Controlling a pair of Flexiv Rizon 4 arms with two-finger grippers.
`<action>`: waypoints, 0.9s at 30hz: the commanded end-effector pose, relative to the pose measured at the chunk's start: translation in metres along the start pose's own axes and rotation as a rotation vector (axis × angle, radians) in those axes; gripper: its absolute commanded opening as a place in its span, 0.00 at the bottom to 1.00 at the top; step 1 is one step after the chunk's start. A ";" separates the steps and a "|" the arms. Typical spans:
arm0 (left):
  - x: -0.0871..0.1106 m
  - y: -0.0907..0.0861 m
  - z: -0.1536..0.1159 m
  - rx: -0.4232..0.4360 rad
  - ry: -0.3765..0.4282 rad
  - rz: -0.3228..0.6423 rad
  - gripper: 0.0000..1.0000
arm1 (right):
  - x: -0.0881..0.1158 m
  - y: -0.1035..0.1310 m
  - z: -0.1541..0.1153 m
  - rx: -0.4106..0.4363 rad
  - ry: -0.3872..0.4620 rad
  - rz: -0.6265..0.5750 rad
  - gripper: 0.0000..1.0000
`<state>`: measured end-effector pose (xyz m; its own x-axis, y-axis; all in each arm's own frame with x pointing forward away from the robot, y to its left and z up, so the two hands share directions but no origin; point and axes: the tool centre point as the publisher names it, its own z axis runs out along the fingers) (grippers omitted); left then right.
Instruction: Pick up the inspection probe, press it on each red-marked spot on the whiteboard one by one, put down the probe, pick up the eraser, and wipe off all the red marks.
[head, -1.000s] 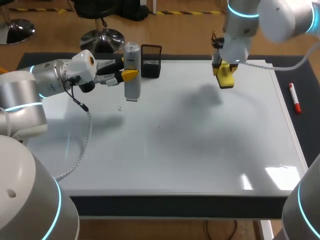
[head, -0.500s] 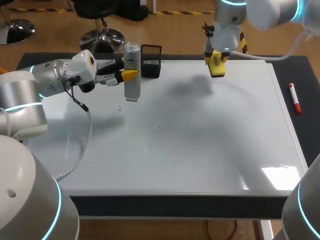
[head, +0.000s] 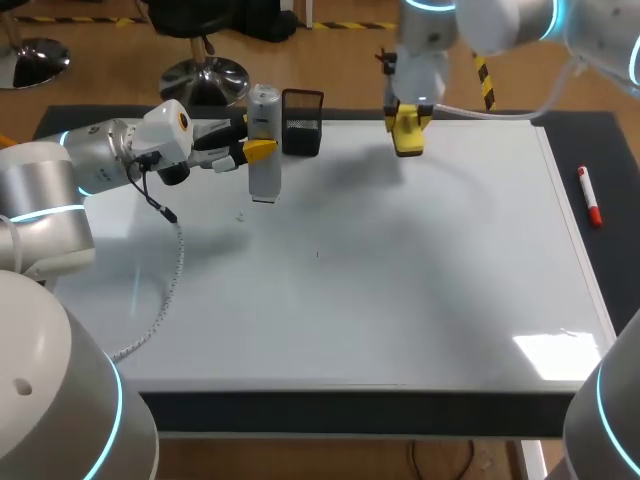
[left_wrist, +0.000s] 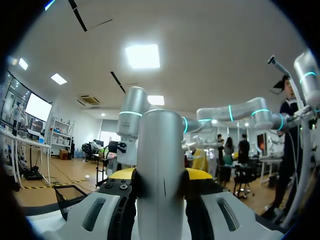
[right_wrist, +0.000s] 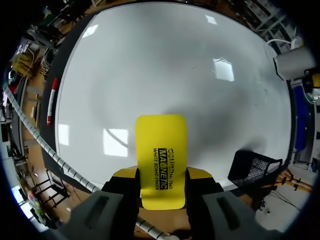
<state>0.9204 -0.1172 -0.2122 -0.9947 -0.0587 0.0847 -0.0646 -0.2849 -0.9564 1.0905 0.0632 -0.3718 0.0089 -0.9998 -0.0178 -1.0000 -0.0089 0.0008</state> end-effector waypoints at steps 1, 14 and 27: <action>0.000 0.000 0.001 0.001 -0.001 0.002 0.00 | -0.006 -0.008 0.005 -0.003 0.006 0.010 0.00; 0.000 0.000 0.001 0.001 -0.001 0.002 0.00 | -0.016 -0.016 0.020 -0.019 -0.016 0.070 0.00; 0.000 0.000 0.001 0.001 -0.001 0.002 0.00 | -0.022 -0.021 0.036 -0.049 -0.029 0.103 0.00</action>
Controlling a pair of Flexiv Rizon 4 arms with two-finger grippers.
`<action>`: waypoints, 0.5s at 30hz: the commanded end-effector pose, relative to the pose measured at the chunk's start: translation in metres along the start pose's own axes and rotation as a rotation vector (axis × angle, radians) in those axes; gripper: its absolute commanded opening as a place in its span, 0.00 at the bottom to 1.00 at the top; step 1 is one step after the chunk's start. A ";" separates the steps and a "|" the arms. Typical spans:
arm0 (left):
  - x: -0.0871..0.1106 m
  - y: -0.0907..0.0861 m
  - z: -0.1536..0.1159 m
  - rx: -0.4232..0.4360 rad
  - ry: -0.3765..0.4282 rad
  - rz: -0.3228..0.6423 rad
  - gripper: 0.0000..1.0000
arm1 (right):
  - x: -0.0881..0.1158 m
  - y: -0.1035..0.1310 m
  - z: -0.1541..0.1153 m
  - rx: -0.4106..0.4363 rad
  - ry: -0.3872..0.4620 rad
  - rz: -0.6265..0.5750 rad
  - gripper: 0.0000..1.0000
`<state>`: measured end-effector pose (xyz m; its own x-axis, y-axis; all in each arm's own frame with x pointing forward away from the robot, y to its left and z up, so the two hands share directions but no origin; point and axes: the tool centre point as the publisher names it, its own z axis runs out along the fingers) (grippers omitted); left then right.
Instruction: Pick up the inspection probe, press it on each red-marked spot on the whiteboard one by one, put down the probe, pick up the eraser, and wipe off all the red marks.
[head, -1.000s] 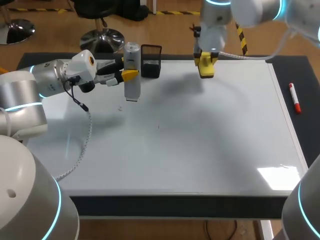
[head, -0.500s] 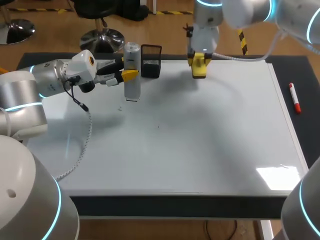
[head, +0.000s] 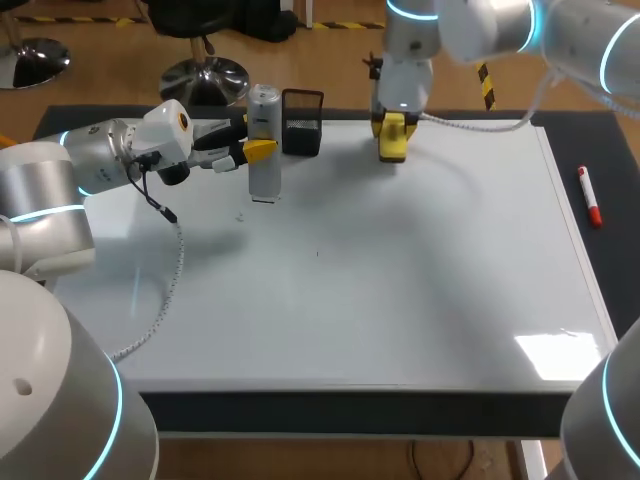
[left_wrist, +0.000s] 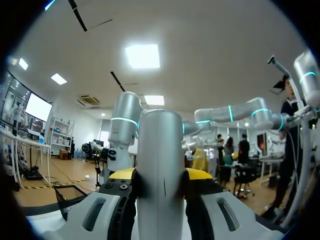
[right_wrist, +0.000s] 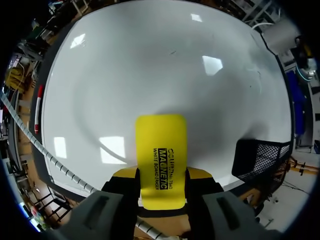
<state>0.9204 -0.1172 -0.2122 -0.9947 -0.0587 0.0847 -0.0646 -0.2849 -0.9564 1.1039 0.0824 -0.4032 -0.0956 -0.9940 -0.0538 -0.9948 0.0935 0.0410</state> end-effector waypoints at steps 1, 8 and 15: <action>0.000 0.000 0.001 0.001 -0.001 0.002 0.00 | -0.004 -0.008 0.006 -0.016 0.011 0.003 0.00; 0.000 0.000 0.001 0.001 -0.001 0.002 0.00 | -0.006 -0.010 0.013 -0.031 0.016 0.015 0.00; 0.000 0.000 0.001 0.001 -0.001 0.002 0.00 | -0.006 -0.011 0.020 -0.047 0.025 0.029 0.00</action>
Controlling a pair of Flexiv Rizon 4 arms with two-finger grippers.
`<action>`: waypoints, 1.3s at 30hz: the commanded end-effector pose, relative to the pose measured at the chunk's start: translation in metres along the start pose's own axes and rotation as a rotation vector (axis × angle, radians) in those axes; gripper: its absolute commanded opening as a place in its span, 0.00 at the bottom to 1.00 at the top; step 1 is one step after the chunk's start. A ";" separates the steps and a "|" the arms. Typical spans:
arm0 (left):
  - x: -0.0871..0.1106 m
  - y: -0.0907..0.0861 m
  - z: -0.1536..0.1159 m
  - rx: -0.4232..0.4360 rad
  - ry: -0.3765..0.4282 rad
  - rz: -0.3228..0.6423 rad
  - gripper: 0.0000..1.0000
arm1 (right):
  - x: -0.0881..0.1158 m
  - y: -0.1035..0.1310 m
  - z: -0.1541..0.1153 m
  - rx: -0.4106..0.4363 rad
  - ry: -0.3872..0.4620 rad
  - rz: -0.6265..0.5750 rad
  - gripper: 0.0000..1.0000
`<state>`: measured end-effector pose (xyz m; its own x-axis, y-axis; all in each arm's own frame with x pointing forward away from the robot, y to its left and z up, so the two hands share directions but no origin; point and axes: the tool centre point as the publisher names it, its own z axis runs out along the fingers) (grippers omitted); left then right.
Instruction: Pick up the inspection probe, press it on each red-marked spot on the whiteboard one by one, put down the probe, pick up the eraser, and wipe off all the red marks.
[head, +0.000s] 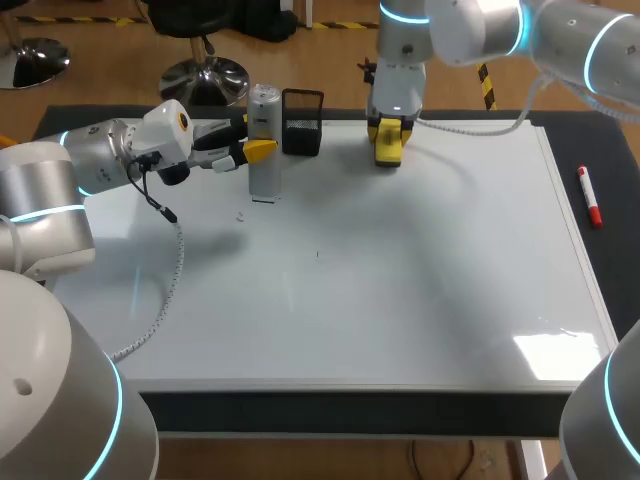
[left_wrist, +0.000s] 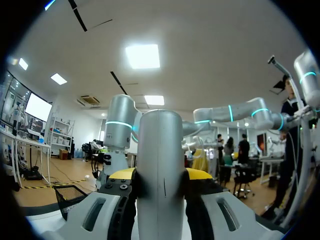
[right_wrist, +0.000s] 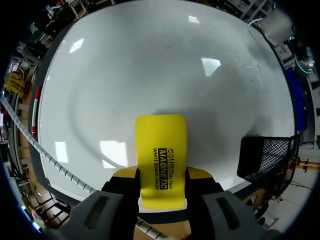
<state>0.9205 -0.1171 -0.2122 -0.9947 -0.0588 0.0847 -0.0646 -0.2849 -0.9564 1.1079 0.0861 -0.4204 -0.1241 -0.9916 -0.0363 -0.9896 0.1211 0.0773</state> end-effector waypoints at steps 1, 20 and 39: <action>0.000 0.000 0.001 0.001 -0.001 0.002 0.00 | -0.003 -0.007 0.003 -0.013 0.009 0.000 0.00; 0.000 0.000 0.001 0.001 -0.001 0.002 0.00 | 0.002 -0.003 -0.007 0.021 0.025 0.028 1.00; 0.000 0.000 0.001 0.001 -0.001 0.002 0.00 | 0.047 -0.016 -0.066 0.043 -0.217 0.284 1.00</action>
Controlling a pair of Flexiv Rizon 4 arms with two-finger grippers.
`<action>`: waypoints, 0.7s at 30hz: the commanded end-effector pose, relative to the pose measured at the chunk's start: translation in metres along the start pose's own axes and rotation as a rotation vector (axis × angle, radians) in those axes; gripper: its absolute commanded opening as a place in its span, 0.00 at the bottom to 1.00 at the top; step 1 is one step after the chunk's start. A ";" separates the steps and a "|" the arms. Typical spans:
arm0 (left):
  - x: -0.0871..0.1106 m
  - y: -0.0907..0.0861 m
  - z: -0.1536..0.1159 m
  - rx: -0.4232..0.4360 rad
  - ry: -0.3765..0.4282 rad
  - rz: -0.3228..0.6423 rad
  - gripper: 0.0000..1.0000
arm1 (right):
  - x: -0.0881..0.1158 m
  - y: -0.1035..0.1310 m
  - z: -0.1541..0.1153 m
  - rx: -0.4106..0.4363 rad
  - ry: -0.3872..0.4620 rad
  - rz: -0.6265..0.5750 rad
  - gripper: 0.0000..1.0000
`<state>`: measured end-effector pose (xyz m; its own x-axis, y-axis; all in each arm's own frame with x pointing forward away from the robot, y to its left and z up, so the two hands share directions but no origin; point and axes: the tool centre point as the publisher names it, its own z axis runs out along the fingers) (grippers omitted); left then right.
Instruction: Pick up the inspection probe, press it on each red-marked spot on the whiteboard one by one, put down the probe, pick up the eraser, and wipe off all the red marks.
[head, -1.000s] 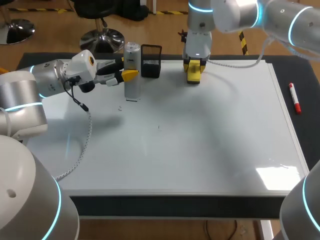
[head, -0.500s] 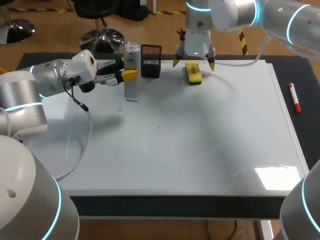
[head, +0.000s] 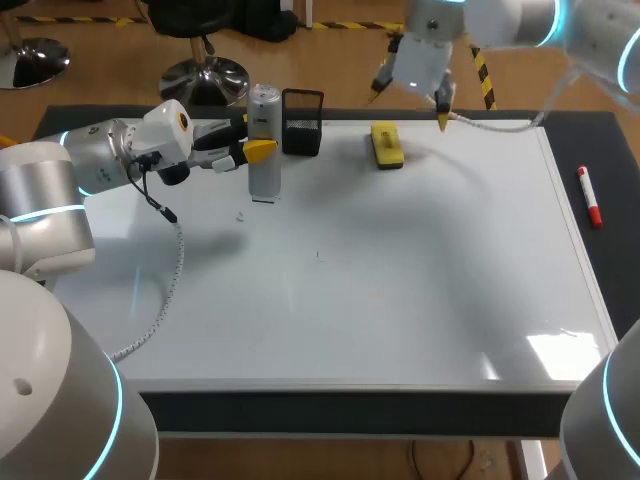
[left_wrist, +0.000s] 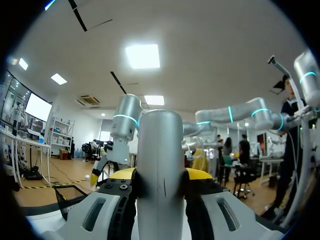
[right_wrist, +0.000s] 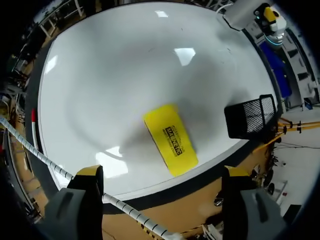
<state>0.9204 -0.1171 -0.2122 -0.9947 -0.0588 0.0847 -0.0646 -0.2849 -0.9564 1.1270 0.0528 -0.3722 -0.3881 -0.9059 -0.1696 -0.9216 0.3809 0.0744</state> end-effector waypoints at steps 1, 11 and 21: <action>0.000 0.000 0.001 0.001 -0.001 0.002 0.00 | 0.018 -0.004 -0.021 -0.004 -0.087 0.027 1.00; 0.000 0.000 0.001 0.001 -0.001 0.002 0.00 | 0.037 -0.027 -0.051 -0.028 -0.225 0.153 1.00; 0.000 0.000 0.001 0.001 -0.001 0.002 0.00 | 0.061 -0.047 -0.081 -0.048 -0.345 0.230 1.00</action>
<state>0.9204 -0.1172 -0.2122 -0.9947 -0.0586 0.0847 -0.0646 -0.2849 -0.9564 1.1498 -0.0230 -0.3095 -0.5756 -0.6896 -0.4394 -0.8098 0.5552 0.1895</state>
